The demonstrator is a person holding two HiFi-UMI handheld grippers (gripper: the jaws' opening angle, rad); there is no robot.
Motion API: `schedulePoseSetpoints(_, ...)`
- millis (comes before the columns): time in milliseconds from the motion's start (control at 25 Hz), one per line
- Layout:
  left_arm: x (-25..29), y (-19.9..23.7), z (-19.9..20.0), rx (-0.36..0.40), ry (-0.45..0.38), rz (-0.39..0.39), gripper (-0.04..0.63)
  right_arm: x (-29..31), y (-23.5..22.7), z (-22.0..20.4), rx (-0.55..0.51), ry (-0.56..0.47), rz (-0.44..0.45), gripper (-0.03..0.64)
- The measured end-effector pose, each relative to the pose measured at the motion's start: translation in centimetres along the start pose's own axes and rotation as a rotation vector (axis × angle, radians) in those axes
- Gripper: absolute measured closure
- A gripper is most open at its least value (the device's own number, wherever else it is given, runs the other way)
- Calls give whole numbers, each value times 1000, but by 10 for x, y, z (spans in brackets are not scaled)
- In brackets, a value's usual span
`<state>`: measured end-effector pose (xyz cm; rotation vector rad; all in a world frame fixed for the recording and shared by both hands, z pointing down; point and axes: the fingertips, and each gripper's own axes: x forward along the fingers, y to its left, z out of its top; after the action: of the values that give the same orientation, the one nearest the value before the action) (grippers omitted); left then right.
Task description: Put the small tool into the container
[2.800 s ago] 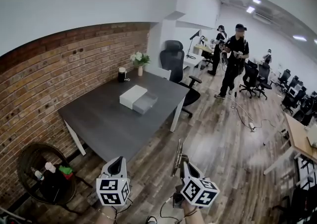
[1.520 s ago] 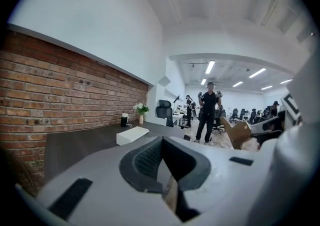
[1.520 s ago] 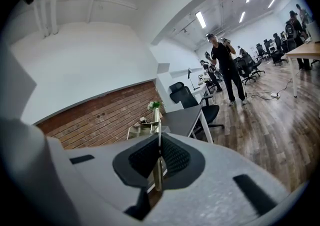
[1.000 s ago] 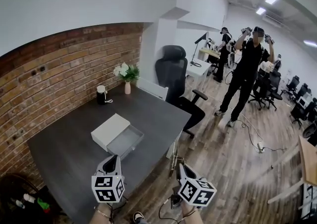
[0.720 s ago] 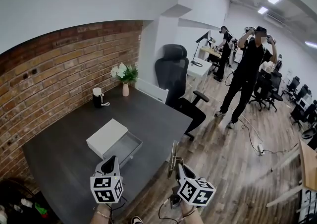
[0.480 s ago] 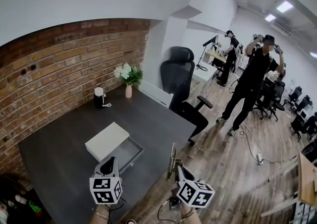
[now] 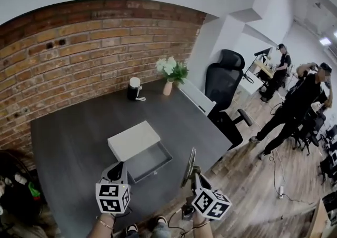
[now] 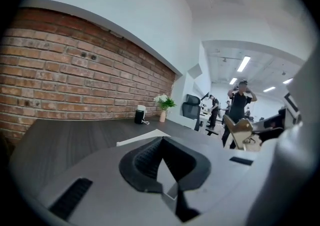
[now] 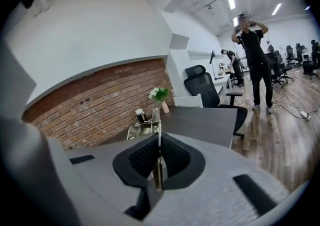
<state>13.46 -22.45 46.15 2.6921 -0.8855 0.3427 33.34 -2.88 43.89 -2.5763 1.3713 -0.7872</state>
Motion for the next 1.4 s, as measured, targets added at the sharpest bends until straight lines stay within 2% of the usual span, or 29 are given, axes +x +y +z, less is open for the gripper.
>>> schedulePoseSetpoints(360,-15,49,7,-63,-39,259,597,85,33,28,-79,61,198,609)
schedulePoseSetpoints(480,-29,62,11,-90,-61,386,597,117,49,33,-108,111,298,609)
schedulePoseSetpoints(760,-55,70,11,-154,-80,579,597,155,67,45,-170,189,429,608)
schedulePoseSetpoints(920,-66,71,1,-162,-68,621,597,163,75,39,-166,214,462,607)
schedulePoseSetpoints(1200,-75,75,-7,-180,-66,641,597,160,80,31,-204,231,475,607)
schedulePoseSetpoints(1400,-79,74,-18,-197,-60,646,597,154,81,20,-295,266,517,607)
